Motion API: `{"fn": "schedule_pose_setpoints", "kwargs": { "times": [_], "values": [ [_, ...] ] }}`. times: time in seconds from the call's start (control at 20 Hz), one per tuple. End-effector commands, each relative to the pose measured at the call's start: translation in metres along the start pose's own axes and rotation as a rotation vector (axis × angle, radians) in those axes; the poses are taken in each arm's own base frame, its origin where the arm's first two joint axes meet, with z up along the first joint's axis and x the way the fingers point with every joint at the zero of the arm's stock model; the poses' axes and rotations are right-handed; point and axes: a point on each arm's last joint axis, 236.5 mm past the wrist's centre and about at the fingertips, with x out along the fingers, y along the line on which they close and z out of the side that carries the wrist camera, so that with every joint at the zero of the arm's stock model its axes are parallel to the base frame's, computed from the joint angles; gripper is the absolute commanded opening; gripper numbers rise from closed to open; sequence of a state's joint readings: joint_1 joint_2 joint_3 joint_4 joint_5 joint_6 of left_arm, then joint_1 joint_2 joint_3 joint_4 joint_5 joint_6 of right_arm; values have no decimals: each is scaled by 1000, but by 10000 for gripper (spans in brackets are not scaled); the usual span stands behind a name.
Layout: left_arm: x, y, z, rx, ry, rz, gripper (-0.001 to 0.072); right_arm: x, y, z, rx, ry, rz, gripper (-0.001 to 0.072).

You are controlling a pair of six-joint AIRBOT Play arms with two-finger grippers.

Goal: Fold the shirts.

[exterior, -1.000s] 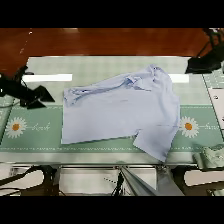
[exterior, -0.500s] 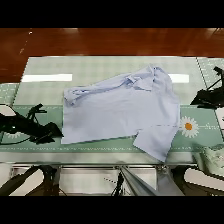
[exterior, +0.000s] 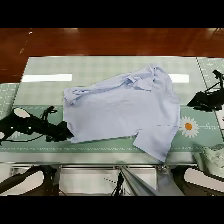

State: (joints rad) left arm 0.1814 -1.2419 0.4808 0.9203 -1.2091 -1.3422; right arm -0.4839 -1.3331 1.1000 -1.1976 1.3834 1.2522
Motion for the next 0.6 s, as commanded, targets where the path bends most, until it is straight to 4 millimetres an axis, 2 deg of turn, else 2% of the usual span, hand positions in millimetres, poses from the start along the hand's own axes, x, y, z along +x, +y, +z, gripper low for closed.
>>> {"fn": "schedule_pose_setpoints", "kwargs": {
  "times": [0.0,0.1,0.2,0.3,0.45,0.55],
  "values": [
    [11,3,1,1,16,14,24,0,-6,-10,-9,39,-24,451],
    [10,2,0,18,20,11,24,0,-29,-21,1,80,-106,450],
    [8,1,-1,33,21,9,24,4,-38,-34,70,90,-72,453],
    [6,-1,-1,64,12,7,24,12,-44,-52,141,110,-14,495],
    [5,-1,-1,85,7,7,24,30,-43,-66,194,115,54,495],
    [5,-1,0,88,5,8,24,42,-28,-68,199,108,115,492]
  ]
}}
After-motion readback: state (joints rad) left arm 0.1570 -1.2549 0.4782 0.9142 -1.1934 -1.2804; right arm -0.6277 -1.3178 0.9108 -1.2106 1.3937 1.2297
